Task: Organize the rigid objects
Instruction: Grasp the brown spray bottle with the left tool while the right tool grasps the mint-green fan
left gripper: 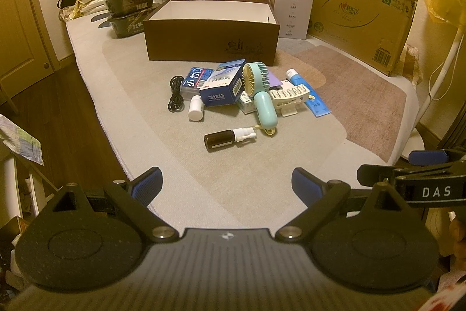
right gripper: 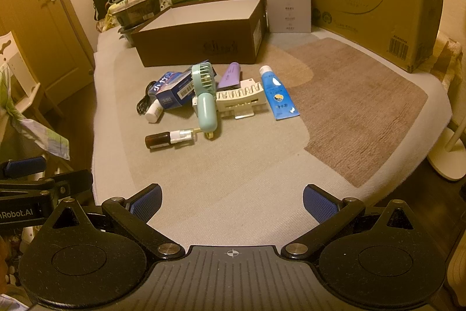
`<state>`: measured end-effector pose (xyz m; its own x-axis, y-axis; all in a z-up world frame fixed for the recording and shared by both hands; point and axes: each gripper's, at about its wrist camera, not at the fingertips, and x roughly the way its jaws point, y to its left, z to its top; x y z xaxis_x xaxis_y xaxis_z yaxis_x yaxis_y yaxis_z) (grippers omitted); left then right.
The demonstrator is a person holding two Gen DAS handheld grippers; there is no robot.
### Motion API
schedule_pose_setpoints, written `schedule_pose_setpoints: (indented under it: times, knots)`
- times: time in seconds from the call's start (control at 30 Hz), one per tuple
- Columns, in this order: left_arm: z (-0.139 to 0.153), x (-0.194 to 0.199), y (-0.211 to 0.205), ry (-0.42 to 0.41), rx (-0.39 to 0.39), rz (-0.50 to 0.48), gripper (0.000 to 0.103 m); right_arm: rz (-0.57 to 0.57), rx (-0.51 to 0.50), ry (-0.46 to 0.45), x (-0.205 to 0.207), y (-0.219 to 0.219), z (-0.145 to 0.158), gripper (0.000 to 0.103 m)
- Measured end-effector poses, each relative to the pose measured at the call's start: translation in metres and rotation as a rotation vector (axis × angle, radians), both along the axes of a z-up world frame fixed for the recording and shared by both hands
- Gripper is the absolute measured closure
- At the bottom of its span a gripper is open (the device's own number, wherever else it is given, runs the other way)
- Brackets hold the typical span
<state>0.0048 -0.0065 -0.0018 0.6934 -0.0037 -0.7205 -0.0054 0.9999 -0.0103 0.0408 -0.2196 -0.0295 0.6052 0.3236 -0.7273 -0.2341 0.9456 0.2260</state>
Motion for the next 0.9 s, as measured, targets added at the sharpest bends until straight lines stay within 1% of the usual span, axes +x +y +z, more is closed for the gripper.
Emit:
schedule_pose_setpoints:
  times: [0.17,0.23,0.27,0.47,0.63,0.7,0.9]
  knots:
    - [-0.002,0.005,-0.002,-0.012,0.006,-0.008,0.008,-0.005,0.012,0.007,0.003,-0.001,-0.007,0.0]
    - [-0.006,0.01,-0.004,-0.019,0.014,-0.011,0.008,-0.009,0.02,0.011,0.009,-0.002,-0.009,0.001]
    - [-0.012,0.02,-0.002,-0.021,0.019,-0.015,0.008,-0.013,0.025,0.012,0.011,-0.003,-0.011,0.001]
    - [-0.022,0.032,-0.002,-0.028,0.036,-0.035,0.008,-0.031,0.057,0.018,0.022,-0.011,-0.02,0.001]
    - [-0.033,0.046,-0.004,-0.029,0.069,-0.062,0.011,-0.026,0.067,0.009,0.031,-0.014,-0.027,0.001]
    - [-0.038,0.052,-0.004,-0.026,0.073,-0.074,0.013,-0.024,0.065,0.005,0.036,-0.014,-0.03,0.001]
    - [-0.051,0.073,-0.002,-0.011,0.085,-0.083,0.016,-0.016,0.058,-0.006,0.052,-0.011,-0.04,0.001]
